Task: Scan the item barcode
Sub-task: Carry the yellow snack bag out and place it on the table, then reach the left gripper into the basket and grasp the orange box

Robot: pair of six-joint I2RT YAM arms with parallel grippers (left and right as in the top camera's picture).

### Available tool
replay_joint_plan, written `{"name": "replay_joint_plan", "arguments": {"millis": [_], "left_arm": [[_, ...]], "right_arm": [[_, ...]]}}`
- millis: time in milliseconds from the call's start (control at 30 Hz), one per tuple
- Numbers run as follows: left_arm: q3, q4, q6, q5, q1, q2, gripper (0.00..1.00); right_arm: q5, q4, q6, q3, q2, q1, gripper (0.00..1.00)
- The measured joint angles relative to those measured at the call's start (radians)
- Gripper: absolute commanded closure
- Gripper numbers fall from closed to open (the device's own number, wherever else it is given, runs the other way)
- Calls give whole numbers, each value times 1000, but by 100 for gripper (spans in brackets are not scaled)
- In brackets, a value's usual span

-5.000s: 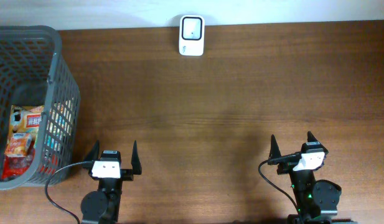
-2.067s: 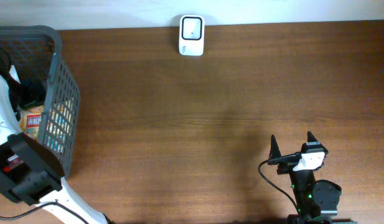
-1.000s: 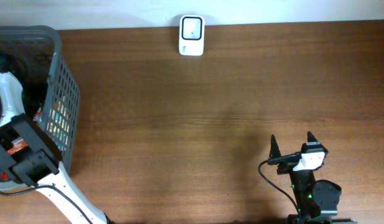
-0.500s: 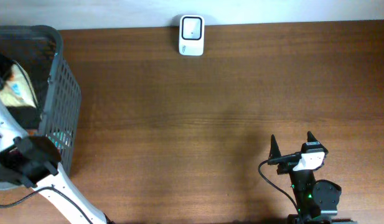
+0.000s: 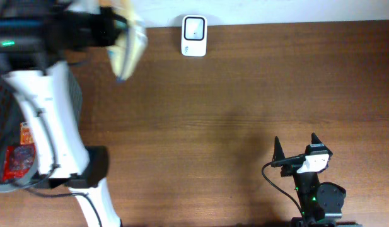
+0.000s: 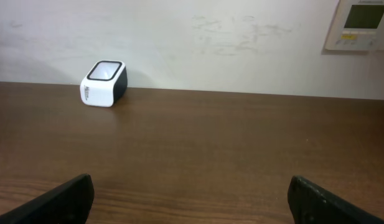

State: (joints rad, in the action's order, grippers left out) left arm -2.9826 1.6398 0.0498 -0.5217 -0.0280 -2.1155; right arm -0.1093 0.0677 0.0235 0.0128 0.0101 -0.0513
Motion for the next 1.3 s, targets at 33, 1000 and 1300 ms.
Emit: {"name": "replay_joint_plan", "arguments": {"millis": [33,1000,1300], "left_arm": [[23,5,-21,79,-112,-10,100],[-139,47,69,388,-21,-116,40],[162,43,192,660,450,19,28]], "right_arm": [[1,0,0,0,0,0,2],[1,0,0,0,0,0,1],[1,0,0,0,0,0,2]]}}
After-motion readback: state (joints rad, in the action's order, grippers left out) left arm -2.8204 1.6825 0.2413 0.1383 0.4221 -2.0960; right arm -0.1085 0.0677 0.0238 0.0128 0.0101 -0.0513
